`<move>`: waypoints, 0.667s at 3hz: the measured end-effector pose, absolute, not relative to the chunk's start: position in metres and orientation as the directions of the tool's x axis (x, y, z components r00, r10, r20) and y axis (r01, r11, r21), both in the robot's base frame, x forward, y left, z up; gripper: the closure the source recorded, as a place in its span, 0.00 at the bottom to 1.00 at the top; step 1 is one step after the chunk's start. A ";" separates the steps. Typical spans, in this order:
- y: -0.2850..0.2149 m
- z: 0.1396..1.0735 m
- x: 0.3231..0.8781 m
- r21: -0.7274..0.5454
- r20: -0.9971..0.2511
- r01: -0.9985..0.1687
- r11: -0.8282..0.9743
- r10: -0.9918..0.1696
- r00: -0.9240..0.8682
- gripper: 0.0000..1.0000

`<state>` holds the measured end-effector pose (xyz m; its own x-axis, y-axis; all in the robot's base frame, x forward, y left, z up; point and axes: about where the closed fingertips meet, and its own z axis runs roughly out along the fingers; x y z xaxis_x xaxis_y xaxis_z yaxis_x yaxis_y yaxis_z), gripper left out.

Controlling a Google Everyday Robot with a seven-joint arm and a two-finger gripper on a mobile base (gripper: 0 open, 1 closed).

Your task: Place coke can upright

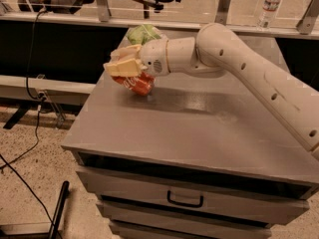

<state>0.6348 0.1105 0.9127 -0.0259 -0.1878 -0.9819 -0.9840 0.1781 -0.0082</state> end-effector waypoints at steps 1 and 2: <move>0.113 0.913 0.634 -0.010 -0.981 -0.985 0.174 -0.191 -0.024 0.79; 0.126 0.915 0.639 -0.016 -0.970 -0.985 0.174 -0.242 -0.027 1.00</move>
Offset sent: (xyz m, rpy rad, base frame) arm 0.0127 0.0235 0.0051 -0.1156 0.0039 -0.0080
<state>0.6394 0.1256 0.9149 -0.0265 -0.2418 -0.9700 -0.9846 0.1742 -0.0165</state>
